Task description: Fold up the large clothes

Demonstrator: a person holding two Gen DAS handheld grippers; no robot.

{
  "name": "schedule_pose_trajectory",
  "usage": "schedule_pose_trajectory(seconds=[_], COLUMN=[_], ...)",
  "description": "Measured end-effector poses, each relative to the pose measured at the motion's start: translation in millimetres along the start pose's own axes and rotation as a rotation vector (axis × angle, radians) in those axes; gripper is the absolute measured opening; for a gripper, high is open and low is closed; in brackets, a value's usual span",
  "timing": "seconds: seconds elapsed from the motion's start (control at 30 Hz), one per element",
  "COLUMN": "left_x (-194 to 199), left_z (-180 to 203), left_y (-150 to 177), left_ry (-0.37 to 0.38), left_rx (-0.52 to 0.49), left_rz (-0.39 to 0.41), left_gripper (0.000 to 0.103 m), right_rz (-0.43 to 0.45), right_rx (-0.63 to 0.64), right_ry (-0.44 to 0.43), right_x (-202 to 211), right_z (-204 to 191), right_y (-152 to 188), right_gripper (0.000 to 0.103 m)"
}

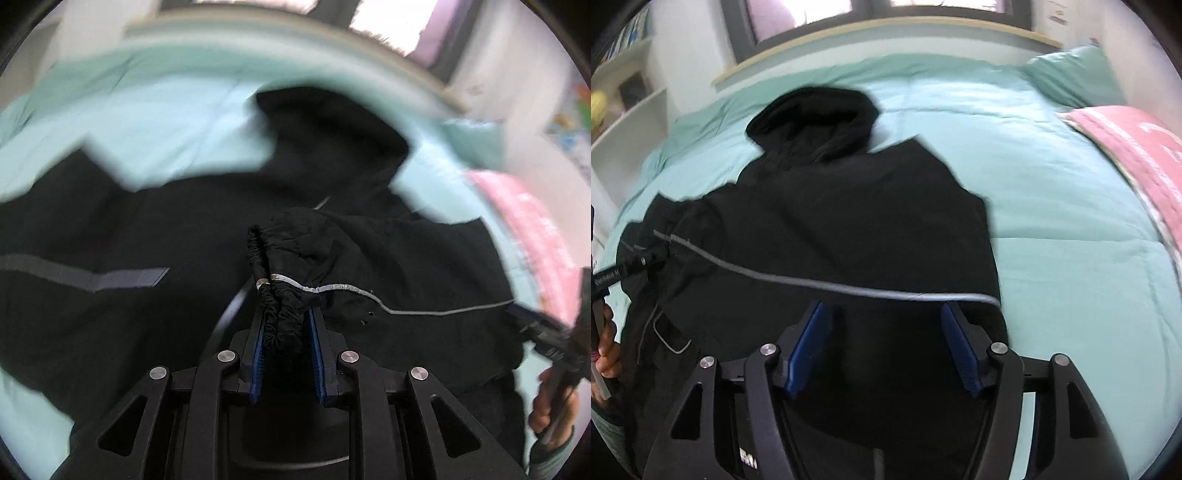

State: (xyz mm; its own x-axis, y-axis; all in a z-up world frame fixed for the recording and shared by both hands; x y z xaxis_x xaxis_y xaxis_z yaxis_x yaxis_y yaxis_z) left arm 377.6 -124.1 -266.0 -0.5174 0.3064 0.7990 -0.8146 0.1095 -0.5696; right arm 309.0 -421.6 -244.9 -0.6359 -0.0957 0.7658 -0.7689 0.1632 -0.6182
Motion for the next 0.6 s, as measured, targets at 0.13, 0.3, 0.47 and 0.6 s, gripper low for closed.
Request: schedule_pose_trajectory(seconds=[0.13, 0.3, 0.47, 0.6], left_x=[-22, -8, 46, 82], left_z=[-30, -20, -16, -8], left_y=[24, 21, 3, -13], left_ry=[0.039, -0.005, -0.01, -0.012], left_rx=[0.072, 0.003, -0.071, -0.064], left_rz=[-0.044, 0.007, 0.12, 0.211], left_gripper=[0.022, 0.023, 0.026, 0.031], right_rz=[-0.09, -0.099, -0.009, -0.016], right_rx=[0.012, 0.129, -0.006, -0.081], right_ry=[0.036, 0.077, -0.015, -0.062], right_x=[-47, -50, -2, 9], right_z=[-19, -36, -11, 3], right_y=[22, 28, 1, -5], right_gripper=[0.07, 0.072, 0.072, 0.072])
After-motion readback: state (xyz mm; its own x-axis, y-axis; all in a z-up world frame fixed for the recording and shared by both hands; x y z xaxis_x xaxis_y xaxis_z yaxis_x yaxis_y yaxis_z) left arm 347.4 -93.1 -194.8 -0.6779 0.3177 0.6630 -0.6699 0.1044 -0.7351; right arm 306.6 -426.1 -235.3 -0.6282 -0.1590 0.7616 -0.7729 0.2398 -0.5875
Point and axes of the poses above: each gripper's, at about its wrist camera, not at the fingertips, and x roughly against the way its jaws point, z to its right, y to its underside, the point moved 9 cm from there along -x, roughly the way its jaws point, and after that the axes turned 3 degrees about -y, right-handed, at the moved point
